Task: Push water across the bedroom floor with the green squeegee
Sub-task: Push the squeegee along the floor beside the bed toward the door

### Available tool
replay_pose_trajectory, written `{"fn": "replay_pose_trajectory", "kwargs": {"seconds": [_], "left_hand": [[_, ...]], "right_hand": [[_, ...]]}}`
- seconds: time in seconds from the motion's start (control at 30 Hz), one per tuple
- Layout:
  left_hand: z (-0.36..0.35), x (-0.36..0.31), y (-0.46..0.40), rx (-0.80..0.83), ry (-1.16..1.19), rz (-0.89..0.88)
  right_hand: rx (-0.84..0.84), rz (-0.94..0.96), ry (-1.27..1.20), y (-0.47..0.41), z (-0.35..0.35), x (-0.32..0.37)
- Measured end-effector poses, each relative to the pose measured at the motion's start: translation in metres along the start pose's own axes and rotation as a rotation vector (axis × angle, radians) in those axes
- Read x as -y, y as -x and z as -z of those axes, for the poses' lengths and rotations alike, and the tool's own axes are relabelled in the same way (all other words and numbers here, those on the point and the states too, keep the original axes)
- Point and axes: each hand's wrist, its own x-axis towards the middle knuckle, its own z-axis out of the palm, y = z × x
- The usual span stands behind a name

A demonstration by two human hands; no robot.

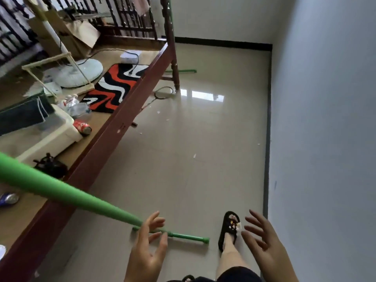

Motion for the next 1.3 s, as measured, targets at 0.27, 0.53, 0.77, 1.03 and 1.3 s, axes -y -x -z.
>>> {"fn": "replay_pose_trajectory", "kwargs": {"seconds": [0.27,0.53,0.77,1.03,1.3], "left_hand": [[-0.093,-0.038,-0.123,0.003,0.037,-0.002],[-0.189,-0.085,-0.240,0.033,0.035,-0.043],[-0.232,-0.101,-0.354,0.036,0.055,-0.015],[-0.261,-0.120,-0.556,0.030,0.081,-0.057],[-0.297,-0.153,-0.734,0.065,0.089,-0.121]], "right_hand": [[-0.132,0.006,-0.047,-0.130,0.082,0.026],[-0.229,0.017,-0.067,-0.257,0.149,0.059],[-0.211,-0.004,-0.069,-0.370,0.168,0.084],[-0.203,0.066,-0.091,-0.566,0.166,0.153],[-0.301,0.107,-0.085,-0.717,0.176,0.223]]}}
